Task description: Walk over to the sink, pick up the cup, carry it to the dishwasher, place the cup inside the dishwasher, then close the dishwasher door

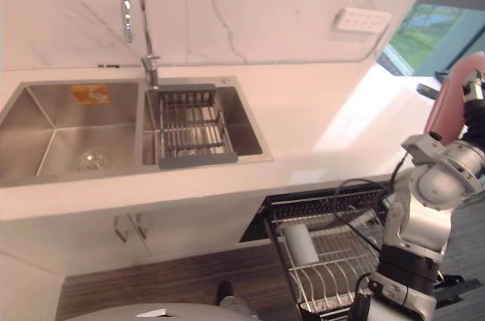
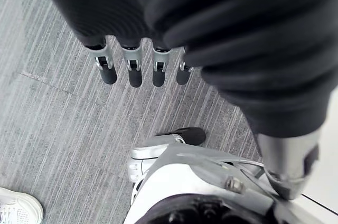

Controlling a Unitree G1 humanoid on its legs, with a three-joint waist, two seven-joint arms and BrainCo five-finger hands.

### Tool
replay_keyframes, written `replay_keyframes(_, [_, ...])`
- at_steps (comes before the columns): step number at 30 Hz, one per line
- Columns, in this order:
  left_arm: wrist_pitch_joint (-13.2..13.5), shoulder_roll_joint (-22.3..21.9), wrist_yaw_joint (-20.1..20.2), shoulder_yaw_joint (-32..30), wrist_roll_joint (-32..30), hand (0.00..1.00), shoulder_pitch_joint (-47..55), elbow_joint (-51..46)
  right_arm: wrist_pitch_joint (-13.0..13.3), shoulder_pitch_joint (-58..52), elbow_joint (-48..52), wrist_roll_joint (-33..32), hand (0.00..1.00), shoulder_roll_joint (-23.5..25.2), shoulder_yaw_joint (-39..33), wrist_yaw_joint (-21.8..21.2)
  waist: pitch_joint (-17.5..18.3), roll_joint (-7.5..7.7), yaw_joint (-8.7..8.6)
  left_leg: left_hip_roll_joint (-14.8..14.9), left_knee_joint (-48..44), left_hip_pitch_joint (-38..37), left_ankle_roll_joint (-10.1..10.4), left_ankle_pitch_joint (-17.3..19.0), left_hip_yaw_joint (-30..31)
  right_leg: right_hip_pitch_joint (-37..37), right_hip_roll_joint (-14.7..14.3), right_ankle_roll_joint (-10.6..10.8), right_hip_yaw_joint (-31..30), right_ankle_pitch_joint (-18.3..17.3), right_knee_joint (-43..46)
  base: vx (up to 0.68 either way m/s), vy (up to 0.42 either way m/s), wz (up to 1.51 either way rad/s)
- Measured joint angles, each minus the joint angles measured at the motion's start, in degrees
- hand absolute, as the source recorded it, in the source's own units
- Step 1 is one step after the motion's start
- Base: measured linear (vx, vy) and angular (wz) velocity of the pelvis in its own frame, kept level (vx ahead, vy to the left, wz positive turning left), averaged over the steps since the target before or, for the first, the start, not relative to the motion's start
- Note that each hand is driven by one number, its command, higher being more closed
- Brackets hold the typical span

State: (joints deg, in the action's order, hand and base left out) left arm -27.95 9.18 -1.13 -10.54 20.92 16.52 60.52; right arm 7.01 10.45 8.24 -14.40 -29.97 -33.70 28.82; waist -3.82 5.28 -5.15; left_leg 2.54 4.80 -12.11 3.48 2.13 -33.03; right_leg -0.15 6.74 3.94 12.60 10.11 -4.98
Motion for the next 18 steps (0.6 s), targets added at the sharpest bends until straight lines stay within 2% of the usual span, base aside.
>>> replay_keyframes(8, [-2.98, -0.22, -2.87, -0.64, 0.17, 0.0, -0.04, 0.49, -0.14, -6.15, -0.28, -2.18, 1.0, 0.2, -3.65, -0.5, -0.13, -0.08, -1.63, -1.74, -0.33, 0.5, -0.85, 1.65, -0.14, -2.11, 0.33, 0.68, -3.54, 0.94, 0.33, 0.03, 0.028, -0.22])
replay_keyframes(15, [-3.47, -0.67, -3.46, -3.32, -0.55, 0.0, -0.22, 0.56, -0.47, -7.67, -1.42, -2.13, 1.0, 0.94, -3.79, -1.07, -1.46, -0.11, -2.72, -2.04, -4.02, 2.62, -1.28, 4.6, -1.59, -3.94, 0.78, 1.27, -5.92, 1.59, 0.35, 0.02, 0.006, -0.16])
replay_keyframes(18, [-3.63, -0.61, -3.44, -3.39, -0.79, 0.0, -1.27, 0.77, -0.71, -7.67, -5.5, -2.12, 1.0, 1.55, -4.67, -0.78, -2.88, -0.37, -3.02, -2.06, -7.06, 4.8, -1.74, 6.02, -1.61, -4.92, 1.4, 1.61, -6.23, 1.91, 0.36, 0.0, 0.0, 0.0])
